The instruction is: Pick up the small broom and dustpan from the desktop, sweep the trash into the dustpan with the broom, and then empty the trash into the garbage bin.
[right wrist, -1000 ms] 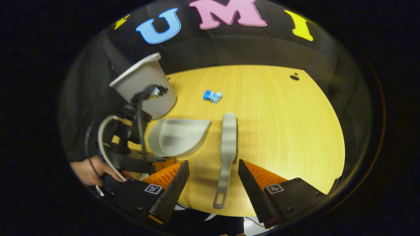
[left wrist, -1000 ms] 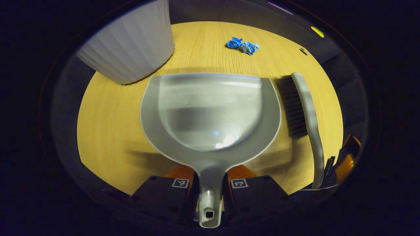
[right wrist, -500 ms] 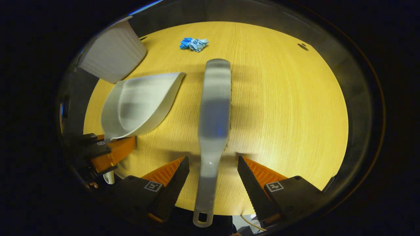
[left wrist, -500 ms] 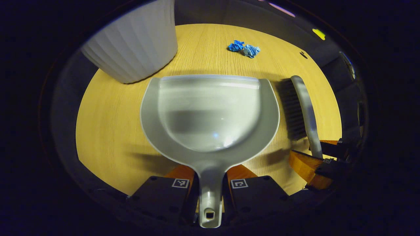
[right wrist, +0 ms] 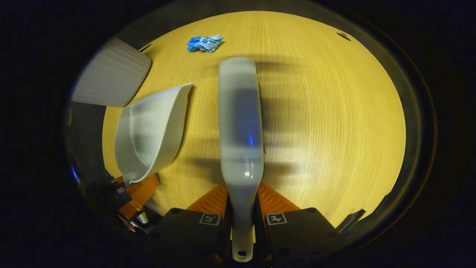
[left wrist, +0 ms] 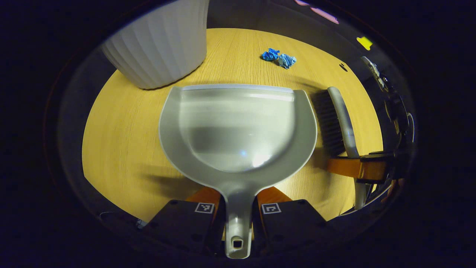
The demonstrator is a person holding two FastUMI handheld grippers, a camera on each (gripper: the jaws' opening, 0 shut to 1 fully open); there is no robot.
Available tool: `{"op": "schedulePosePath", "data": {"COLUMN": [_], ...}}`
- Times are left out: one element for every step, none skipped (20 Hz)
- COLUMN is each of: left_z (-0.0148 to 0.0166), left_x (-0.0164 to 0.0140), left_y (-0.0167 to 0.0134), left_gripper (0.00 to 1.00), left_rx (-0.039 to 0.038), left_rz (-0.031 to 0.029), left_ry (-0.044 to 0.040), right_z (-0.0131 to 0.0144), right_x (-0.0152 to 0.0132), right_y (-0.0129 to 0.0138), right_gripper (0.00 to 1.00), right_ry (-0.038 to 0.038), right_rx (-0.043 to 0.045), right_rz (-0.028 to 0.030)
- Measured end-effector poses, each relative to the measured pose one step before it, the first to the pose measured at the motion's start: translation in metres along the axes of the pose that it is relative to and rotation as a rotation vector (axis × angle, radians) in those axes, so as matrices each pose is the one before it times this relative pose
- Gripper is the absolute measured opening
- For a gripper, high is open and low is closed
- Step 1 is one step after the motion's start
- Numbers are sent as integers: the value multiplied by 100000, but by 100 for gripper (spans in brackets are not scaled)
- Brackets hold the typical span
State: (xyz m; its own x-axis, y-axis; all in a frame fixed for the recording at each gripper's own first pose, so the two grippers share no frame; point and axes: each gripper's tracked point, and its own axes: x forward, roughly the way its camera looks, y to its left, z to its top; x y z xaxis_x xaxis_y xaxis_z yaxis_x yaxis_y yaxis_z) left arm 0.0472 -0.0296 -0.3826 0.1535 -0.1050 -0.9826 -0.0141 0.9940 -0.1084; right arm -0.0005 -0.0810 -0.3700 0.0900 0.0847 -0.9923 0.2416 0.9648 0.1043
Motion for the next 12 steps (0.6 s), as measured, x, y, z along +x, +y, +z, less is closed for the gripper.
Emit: {"op": "schedulePosePath", "data": {"left_z": [-119,-353,-313,-224,-310,-479,-29,46,-22,-193,-66,324], "left_x": [81,247,69,-37,-212,-410,48,-90,-45,-238,-100,-49], "left_y": [55,72,175,234,289,272,167,267,356,448,298,288], "left_gripper": [30,30,30,30,30,29,30,30,30,30,30,31], "left_rx": [1971,1757,1919,1926,1410,1397,1238,1306,1646,1628,1841,1834], "left_rz": [93,506,550,114,65,-230,-517,-276,204,623,622,831], "left_ry": [451,1664,1920,624,1333,1602,2001,1601,1637,1617,1805,1946], "right_z": [568,731,918,1545,1521,1587,1598,1523,1420,1509,1643,1637], "right_x": [39,-310,-718,-469,-283,-128,144,-127,91,200,716,533], "right_y": [-349,-609,-427,-744,-1138,-1048,-748,-781,-691,-578,-600,-670], "right_gripper": [39,28,28,28,17,28,27,27,28,27,27,27], "right_ry": [-491,-603,-1545,-2571,-2023,-2197,-2114,-1222,-1243,-1146,-696,-519], "right_rx": [-3010,-3362,-4164,-4947,-5346,-4277,-2903,-1512,-550,-1274,-2254,-3086], "right_rz": [-692,-1748,-972,-2567,-3818,-3126,-2200,-1223,-868,-807,-1011,-1387]}}
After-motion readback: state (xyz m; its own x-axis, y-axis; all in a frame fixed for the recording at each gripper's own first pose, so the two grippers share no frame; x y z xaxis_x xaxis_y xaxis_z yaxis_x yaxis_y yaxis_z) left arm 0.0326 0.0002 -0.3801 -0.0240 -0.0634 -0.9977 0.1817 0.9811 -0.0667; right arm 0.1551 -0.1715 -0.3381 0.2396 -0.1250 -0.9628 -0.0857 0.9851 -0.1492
